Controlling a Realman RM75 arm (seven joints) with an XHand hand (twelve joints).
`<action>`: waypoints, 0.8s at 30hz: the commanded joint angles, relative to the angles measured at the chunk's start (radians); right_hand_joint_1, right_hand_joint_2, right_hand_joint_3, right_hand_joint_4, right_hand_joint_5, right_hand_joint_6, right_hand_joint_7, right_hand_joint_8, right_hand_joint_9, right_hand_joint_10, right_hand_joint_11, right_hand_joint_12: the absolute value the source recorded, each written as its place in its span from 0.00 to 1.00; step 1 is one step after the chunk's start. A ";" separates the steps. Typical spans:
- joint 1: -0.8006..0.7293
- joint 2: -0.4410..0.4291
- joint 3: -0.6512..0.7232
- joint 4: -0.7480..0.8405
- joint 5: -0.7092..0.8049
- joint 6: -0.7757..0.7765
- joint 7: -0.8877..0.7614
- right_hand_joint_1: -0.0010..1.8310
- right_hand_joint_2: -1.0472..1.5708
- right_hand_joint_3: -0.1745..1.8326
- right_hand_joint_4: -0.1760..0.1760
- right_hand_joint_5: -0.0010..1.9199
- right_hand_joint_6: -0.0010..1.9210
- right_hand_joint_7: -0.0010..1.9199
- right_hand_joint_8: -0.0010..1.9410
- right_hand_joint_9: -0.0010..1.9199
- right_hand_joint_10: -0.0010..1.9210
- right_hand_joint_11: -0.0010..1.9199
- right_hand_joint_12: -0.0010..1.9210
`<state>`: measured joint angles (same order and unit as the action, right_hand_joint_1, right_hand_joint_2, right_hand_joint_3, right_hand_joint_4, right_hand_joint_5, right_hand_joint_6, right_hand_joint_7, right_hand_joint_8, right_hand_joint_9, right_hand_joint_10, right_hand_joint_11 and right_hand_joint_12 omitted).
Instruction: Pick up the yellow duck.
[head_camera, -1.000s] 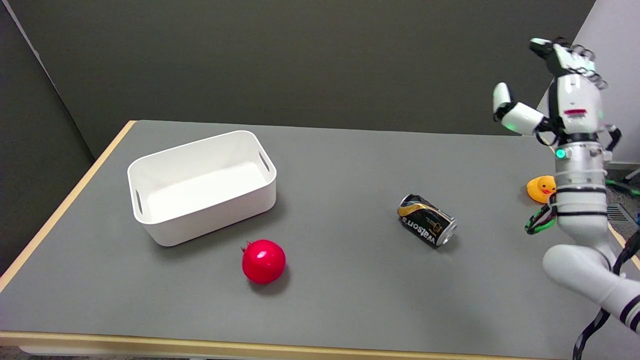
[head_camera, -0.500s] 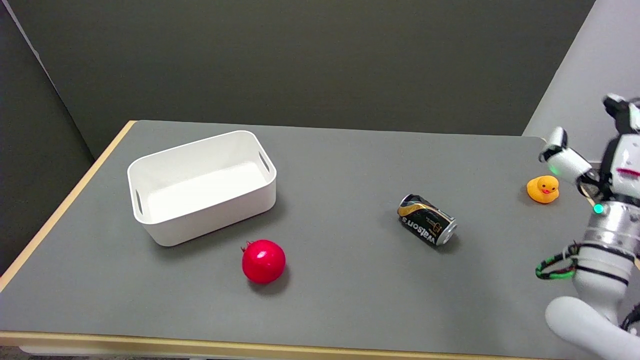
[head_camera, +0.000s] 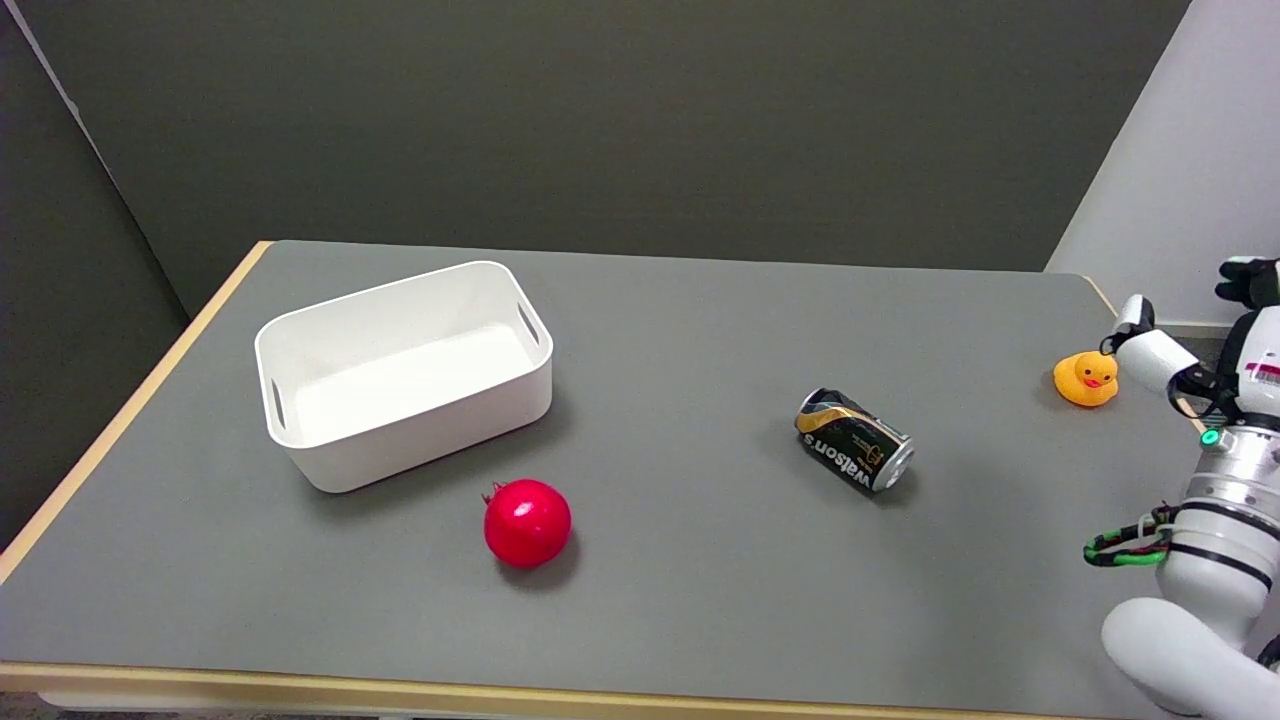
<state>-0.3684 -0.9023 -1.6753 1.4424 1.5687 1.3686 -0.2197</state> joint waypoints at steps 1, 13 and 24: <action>0.127 0.070 -0.010 0.037 0.383 -0.168 -0.510 0.30 0.64 0.52 0.20 0.19 0.36 0.26 0.34 0.16 0.51 0.00 0.60; 0.213 0.092 0.001 0.027 0.611 -0.238 -0.711 0.24 0.63 0.54 0.11 0.16 0.33 0.24 0.33 0.14 0.47 0.00 0.57; 0.229 0.085 -0.006 0.027 0.637 -0.319 -0.747 0.21 0.62 0.54 0.02 0.13 0.30 0.21 0.31 0.10 0.43 0.00 0.56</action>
<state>-0.2078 -0.8317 -1.6781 1.4663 2.0422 1.1734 -0.7843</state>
